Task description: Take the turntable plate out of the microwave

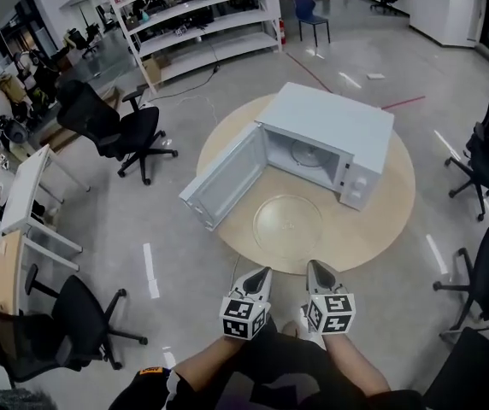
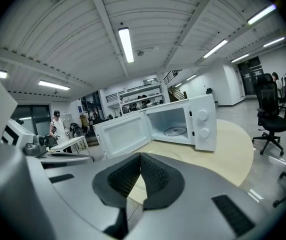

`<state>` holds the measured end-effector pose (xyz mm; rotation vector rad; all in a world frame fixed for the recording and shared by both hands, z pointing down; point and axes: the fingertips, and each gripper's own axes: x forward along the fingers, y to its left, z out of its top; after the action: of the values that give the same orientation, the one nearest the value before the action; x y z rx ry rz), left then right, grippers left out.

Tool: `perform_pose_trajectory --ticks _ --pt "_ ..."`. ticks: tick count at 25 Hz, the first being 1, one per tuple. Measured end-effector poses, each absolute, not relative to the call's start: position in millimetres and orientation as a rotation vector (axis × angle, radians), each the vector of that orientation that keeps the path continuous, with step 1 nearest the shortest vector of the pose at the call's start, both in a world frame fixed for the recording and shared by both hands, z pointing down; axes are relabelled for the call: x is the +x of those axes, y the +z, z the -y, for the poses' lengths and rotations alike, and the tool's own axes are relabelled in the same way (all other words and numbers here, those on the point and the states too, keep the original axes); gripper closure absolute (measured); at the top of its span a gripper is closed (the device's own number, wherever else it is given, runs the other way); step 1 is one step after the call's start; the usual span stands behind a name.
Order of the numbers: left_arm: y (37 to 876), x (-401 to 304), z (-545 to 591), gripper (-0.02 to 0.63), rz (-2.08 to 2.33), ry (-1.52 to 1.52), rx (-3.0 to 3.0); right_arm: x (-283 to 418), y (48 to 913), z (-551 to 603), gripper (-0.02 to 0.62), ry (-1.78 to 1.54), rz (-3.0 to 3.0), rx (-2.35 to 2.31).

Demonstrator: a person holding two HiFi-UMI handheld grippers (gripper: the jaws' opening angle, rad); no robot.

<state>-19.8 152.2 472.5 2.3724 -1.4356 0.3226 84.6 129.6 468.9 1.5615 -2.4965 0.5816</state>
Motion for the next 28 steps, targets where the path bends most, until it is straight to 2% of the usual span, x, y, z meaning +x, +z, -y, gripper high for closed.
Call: perform_pose_trajectory --ticks 13,21,28 --pt "416 -14 -171 0.560 1.475 0.303 2.476 66 421 -146 0.575 0.487 2.597 1.545" --pt "403 -33 -198 0.560 1.505 0.277 2.469 59 409 -170 0.575 0.436 2.601 1.564" --pt "396 -69 -247 0.560 1.573 0.264 2.446 27 403 -214 0.576 0.421 2.599 1.511"
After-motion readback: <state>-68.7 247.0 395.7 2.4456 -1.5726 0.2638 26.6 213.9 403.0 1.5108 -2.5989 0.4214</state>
